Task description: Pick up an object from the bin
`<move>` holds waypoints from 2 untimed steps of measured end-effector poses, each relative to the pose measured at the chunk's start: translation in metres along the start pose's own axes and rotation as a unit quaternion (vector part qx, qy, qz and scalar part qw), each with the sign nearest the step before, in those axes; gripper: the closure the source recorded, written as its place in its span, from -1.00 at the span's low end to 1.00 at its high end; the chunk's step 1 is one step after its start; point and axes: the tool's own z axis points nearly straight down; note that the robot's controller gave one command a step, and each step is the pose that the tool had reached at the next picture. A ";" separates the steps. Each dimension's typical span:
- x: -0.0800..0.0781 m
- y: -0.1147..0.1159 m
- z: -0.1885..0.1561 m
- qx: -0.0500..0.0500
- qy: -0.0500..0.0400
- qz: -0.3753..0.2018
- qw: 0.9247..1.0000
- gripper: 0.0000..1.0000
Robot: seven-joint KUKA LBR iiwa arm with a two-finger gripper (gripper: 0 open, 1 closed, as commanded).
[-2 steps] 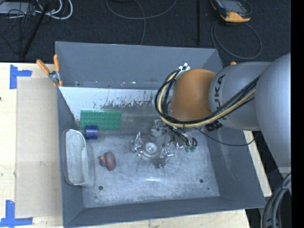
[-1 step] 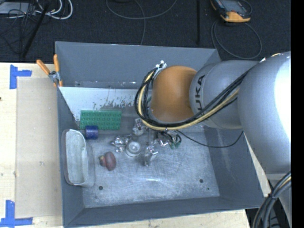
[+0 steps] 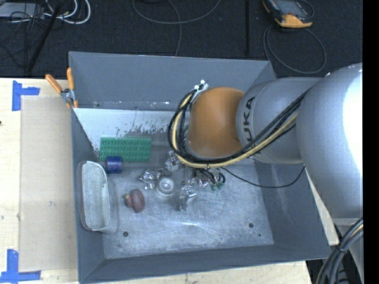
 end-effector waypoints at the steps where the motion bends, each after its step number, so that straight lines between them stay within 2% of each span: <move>1: -0.043 0.028 0.006 -0.003 0.008 -0.057 0.998 -1.00; 2: -0.049 0.108 0.004 -0.005 0.012 -0.071 0.997 -1.00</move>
Offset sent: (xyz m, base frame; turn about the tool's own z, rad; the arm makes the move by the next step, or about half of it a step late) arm 0.0296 0.0386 -0.0080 -0.1144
